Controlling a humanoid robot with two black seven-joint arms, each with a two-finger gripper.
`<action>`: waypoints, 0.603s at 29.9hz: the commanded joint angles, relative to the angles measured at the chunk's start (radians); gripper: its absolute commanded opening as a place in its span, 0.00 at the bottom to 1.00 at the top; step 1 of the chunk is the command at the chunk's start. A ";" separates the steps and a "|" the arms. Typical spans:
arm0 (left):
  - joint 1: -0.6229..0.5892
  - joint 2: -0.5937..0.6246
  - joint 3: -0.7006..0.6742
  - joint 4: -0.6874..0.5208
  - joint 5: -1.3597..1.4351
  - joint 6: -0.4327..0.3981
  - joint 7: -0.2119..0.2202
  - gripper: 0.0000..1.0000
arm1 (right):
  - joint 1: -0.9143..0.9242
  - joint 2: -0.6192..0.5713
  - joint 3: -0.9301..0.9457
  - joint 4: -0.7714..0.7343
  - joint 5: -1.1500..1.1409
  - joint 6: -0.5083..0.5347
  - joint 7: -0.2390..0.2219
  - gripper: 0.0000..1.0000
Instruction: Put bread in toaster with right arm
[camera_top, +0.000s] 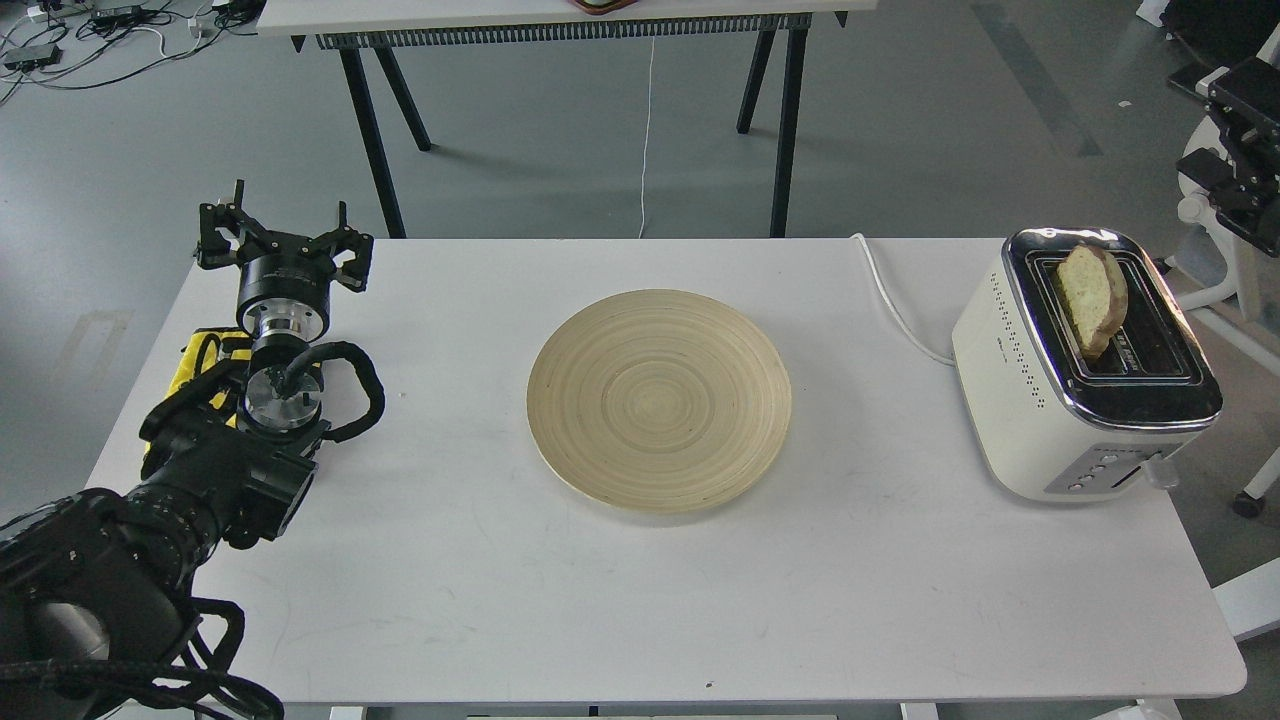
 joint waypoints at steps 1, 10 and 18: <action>0.000 0.000 0.001 0.000 0.000 0.000 0.000 1.00 | 0.002 0.178 0.027 -0.058 0.059 0.023 0.007 0.99; 0.000 0.000 -0.001 0.000 0.000 0.000 0.000 1.00 | -0.023 0.554 0.027 -0.308 0.199 0.041 0.196 0.99; 0.000 0.000 0.001 0.000 0.000 0.000 0.000 1.00 | -0.055 0.778 0.067 -0.447 0.203 0.041 0.241 0.99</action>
